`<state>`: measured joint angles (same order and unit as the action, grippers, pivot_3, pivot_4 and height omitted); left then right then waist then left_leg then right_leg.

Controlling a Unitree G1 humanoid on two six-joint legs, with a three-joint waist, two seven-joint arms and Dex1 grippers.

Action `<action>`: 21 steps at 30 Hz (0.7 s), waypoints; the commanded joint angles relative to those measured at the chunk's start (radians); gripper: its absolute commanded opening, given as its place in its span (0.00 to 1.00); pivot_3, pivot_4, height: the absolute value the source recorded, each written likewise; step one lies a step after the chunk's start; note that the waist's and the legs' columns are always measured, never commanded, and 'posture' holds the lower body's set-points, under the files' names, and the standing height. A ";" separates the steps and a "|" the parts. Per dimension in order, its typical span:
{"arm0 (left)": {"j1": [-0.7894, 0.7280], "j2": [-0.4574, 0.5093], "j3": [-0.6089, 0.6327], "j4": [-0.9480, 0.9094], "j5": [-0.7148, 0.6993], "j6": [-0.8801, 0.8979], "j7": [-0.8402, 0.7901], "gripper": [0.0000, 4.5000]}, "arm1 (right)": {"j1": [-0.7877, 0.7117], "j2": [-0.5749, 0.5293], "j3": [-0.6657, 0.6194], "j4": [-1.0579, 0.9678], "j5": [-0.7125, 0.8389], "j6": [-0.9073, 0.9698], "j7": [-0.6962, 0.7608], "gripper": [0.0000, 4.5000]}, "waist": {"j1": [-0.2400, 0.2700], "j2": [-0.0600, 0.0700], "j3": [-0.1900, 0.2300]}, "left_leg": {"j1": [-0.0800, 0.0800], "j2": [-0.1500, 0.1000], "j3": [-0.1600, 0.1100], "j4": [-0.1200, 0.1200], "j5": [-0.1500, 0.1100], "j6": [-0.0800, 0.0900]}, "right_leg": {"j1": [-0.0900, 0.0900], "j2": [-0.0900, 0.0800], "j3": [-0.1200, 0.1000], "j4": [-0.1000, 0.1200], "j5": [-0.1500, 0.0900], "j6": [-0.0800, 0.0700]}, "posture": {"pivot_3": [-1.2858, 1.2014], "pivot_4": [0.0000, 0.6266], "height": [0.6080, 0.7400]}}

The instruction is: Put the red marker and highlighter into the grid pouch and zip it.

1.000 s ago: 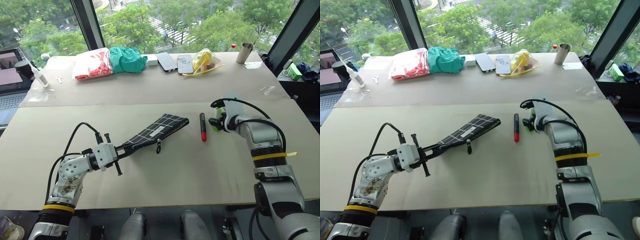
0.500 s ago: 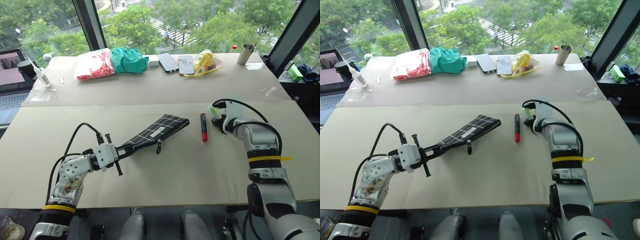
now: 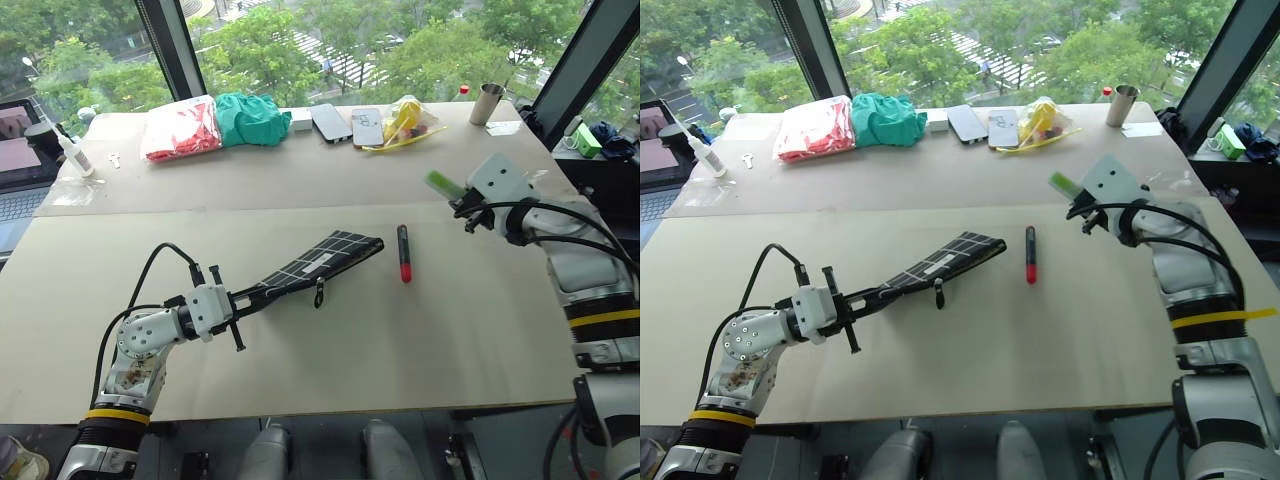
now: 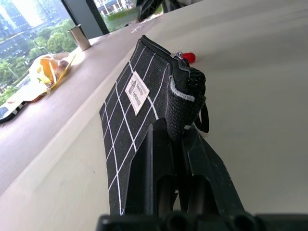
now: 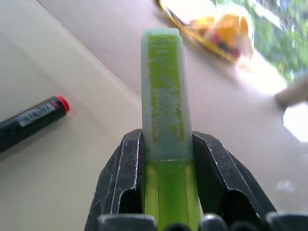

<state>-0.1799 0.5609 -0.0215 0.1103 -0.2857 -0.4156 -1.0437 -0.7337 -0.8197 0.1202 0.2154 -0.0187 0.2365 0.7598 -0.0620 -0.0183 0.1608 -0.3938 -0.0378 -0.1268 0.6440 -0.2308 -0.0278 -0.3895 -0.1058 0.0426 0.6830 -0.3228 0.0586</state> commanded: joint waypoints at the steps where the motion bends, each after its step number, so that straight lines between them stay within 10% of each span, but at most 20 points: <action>1: 0.002 0.003 0.012 -0.037 -0.030 0.001 -0.007 0.00 | 0.053 -0.044 0.011 -0.217 0.100 -0.035 0.206 0.23 | -0.001 0.000 0.000 | 0.000 0.000 0.000 0.000 0.000 0.000 | 0.000 0.000 0.000 0.000 0.000 0.000 | 0.52 0.24 1.00; 21: -0.025 0.011 0.029 0.010 -0.079 0.013 -0.083 0.00 | 0.145 -0.112 0.027 -0.389 0.071 -0.029 0.352 0.23 | 0.019 0.000 0.000 | 0.000 -0.001 0.000 0.001 0.000 0.000 | 0.001 -0.001 0.000 -0.001 0.000 0.000 | 0.52 0.24 1.00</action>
<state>-0.1962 0.5758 -0.0014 0.1339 -0.3474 -0.4006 -1.1250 -0.5804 -0.9148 0.1877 -0.1487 0.0507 0.2199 1.1081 -0.0429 -0.0184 0.1608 -0.3942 -0.0384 -0.1272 0.6453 -0.2309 -0.0277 -0.3888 -0.1063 0.0424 0.6821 -0.3228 0.0586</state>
